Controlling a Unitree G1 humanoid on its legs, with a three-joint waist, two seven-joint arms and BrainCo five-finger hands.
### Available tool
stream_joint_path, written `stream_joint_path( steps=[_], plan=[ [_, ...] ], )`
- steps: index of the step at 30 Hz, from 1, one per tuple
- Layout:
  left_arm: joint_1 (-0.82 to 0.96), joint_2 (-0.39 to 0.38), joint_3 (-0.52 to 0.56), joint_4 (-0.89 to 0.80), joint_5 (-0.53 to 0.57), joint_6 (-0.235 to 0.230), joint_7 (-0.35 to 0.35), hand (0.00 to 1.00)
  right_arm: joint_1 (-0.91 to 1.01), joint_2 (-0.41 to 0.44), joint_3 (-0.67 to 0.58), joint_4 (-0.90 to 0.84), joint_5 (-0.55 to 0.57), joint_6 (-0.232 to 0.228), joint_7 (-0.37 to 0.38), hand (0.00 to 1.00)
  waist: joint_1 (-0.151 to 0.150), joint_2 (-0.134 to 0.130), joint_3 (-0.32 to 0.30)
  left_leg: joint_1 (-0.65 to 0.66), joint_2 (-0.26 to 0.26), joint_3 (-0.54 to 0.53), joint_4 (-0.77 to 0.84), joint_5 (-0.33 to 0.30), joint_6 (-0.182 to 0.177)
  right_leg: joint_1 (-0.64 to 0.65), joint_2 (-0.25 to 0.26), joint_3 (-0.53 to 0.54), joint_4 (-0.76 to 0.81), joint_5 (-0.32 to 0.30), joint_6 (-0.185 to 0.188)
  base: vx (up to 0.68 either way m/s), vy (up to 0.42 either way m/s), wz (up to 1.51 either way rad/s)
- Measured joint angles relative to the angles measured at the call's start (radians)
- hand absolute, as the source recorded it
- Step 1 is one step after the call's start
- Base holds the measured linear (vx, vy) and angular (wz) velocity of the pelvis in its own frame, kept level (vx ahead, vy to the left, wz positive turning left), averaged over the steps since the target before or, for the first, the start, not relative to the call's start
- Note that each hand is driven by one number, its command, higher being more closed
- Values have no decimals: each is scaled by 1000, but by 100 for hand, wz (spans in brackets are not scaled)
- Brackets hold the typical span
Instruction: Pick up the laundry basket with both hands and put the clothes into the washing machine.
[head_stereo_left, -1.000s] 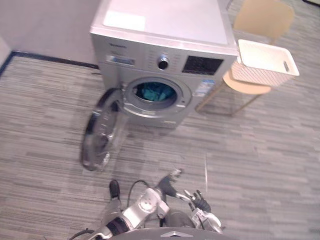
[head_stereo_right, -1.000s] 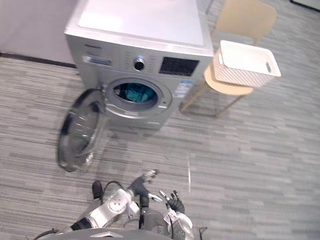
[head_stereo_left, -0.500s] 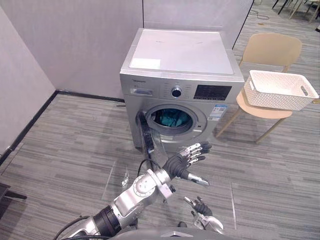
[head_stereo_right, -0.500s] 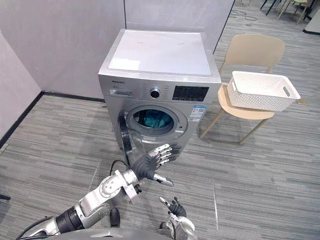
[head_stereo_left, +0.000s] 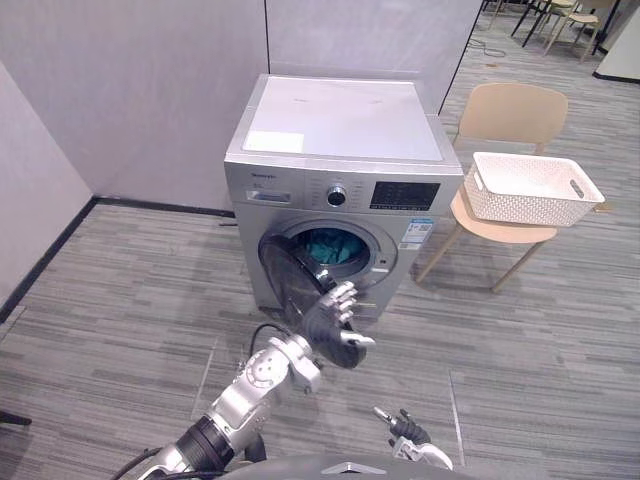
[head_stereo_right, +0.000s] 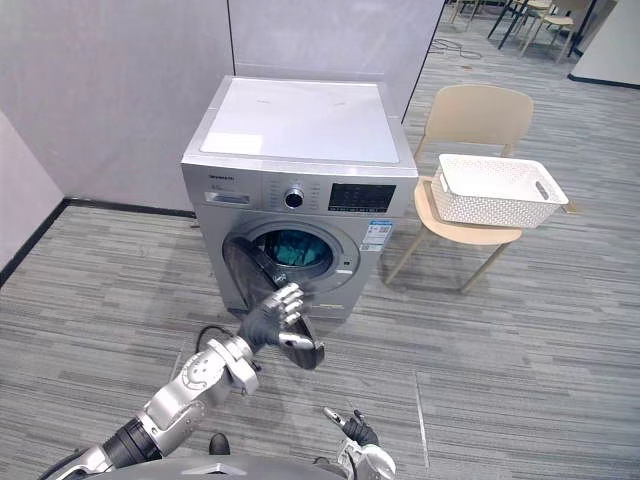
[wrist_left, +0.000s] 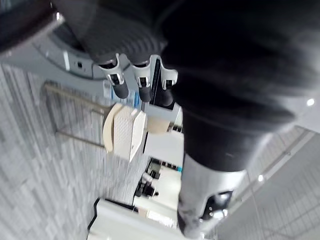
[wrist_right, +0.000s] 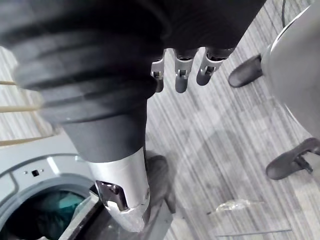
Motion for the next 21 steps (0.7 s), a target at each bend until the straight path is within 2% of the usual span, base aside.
stream_joint_path(
  steps=[1,3,6,8,10,13,14,17,19,20,21],
  plan=[
    [17,-23,94,22,49,-1,37,0,8,3,0,-7,0,0,-8,0,3,-7,4,3,3,13,0,-2,-2,-1,2,7,0,0,-1,11,0,-12],
    [33,-41,172,38,88,-9,75,0,28,6,-1,-33,0,0,-17,0,10,-14,8,4,10,23,0,-3,-4,-2,5,20,5,1,-2,23,-8,-13],
    [46,-66,277,85,172,-31,178,0,63,23,-28,-78,5,-4,-22,0,30,-30,29,1,20,41,1,-6,-8,-13,13,22,17,1,-4,15,-18,-12],
    [39,-95,325,171,232,-37,242,0,69,27,-28,-100,12,-7,-31,0,32,-38,48,-10,30,47,1,-9,-14,-37,14,25,32,-2,-8,-27,-10,-8],
    [26,-121,328,226,265,-36,274,0,77,29,-30,-135,35,-11,-35,0,30,-39,57,-57,41,64,2,-9,-13,-99,16,29,62,-1,-7,-39,9,-10],
    [-62,-173,328,362,302,-26,294,0,75,36,-34,-197,62,-10,-43,0,23,-47,113,-98,57,133,8,1,-14,-182,21,60,102,2,-2,-40,5,-28],
    [-100,-185,328,411,314,-18,309,0,74,42,-34,-222,80,-16,-47,0,18,-53,125,-112,60,159,8,1,-14,-214,24,85,119,2,-2,-46,11,-68],
    [-286,-227,384,546,366,4,377,0,73,67,-17,-337,126,-34,-63,0,-23,-77,191,-164,73,249,37,-8,-7,-328,37,174,167,3,-4,-46,5,-86],
    [-451,-232,463,607,362,18,437,0,73,75,31,-404,136,-41,-65,0,-53,-102,229,-267,129,323,205,-84,-7,-413,61,257,181,32,1,-16,-15,-98],
    [-483,-238,503,626,341,30,476,0,74,74,35,-418,136,-43,-66,0,-61,-103,236,-287,148,335,248,-107,-8,-425,72,274,177,41,4,20,-32,-106],
    [-539,-220,555,663,324,42,493,0,74,69,45,-447,136,-44,-71,0,-69,-103,255,-316,192,363,330,-152,-14,-441,91,310,167,56,4,-3,-37,-110]
  ],
)
